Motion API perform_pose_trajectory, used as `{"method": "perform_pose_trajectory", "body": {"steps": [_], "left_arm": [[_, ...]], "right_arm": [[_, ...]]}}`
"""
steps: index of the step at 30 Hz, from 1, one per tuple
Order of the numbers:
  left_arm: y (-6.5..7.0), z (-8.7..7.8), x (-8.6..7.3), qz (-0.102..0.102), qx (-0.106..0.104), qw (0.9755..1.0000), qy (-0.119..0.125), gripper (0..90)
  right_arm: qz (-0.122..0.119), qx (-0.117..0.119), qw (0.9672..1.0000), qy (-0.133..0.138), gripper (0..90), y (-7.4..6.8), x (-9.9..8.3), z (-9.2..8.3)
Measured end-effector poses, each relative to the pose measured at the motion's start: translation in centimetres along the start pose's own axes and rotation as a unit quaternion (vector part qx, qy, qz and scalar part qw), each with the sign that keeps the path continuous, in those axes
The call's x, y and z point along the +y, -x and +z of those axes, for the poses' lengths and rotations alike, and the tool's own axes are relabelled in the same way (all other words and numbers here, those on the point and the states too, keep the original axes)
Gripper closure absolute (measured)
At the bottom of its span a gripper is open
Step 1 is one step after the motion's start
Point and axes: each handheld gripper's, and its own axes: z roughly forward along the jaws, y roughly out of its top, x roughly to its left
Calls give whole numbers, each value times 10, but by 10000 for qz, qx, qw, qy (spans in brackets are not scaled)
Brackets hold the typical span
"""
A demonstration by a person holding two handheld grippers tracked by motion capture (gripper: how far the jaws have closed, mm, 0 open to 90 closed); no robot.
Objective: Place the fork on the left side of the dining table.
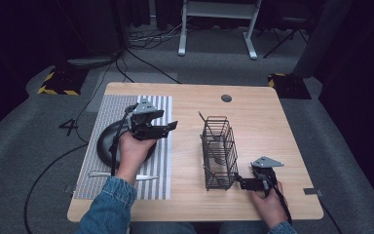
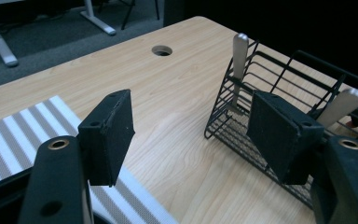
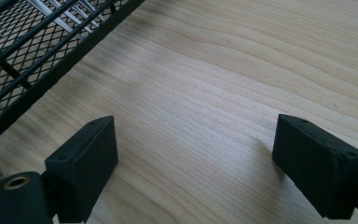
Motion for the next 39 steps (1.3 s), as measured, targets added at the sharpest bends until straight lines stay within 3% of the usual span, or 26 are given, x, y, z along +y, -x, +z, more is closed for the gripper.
{"method": "perform_pose_trajectory", "body": {"steps": [8, 21, 33, 39], "left_arm": [[8, 21, 15, 61, -141, 9999, -38, 320], [24, 47, 25, 154, -288, 9993, -153, 313], [18, 73, 26, -120, -449, 9986, -266, 339], [17, 84, 25, -171, -562, 9979, -288, 447]], "right_arm": [[11, 4, 10000, 1, 144, 0, 0, 0], [7, 0, 10000, 15, 151, -1, 0, -1], [3, 2, 10000, 18, 153, -1, 0, -1], [1, 1, 10000, 19, 153, -1, 0, -1]]}}
